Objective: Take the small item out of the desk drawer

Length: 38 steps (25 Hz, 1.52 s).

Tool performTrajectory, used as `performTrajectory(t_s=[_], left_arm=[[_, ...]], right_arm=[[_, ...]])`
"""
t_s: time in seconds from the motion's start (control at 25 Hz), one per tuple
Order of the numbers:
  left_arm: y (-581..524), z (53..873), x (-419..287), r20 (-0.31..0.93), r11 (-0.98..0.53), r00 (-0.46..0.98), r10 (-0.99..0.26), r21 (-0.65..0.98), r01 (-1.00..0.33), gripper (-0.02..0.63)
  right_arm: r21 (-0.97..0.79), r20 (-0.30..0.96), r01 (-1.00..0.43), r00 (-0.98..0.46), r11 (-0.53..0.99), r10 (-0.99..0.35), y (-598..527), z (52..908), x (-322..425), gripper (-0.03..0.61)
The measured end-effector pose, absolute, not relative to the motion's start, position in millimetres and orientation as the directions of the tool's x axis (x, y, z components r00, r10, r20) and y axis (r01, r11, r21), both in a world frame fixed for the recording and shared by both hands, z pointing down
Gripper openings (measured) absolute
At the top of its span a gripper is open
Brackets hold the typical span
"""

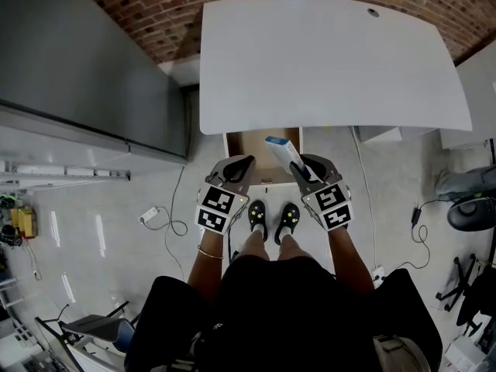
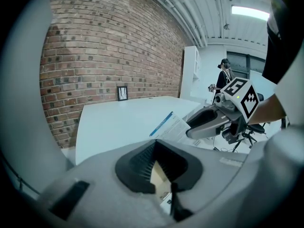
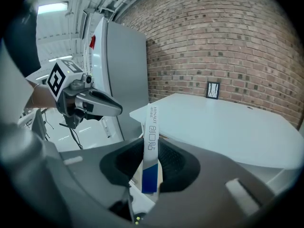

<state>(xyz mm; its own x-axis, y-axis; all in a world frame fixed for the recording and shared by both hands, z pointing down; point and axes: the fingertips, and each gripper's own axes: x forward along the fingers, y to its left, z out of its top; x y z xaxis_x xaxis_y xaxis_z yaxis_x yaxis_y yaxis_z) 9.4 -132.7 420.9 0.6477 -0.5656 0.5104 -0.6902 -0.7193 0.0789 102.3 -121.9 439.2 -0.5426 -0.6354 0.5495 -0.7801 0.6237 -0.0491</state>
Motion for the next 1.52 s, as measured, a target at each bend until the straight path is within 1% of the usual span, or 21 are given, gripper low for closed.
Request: performTrajectory(t_s=[0.76,1.12,1.52], left_arm=[[-149,374,13,0.437,-0.710,0.655,-0.616,0.053,-0.703,-0.002],[-150,355,15,0.395,-0.711,0.665,-0.633,0.042,-0.702,-0.002],[-148,332,19,0.346,-0.719,0.681,-0.645,0.027,-0.695,-0.002]], right_arm=[[-0.057,0.442,-0.778,-0.581,0.625,-0.683,-137,379,108,0.109],[-0.027,0.410,-0.771,-0.589,0.637,-0.696,-135,356,109,0.107],[-0.004,0.348,-0.767,-0.602,0.641,-0.719,-130,322,109,0.107]])
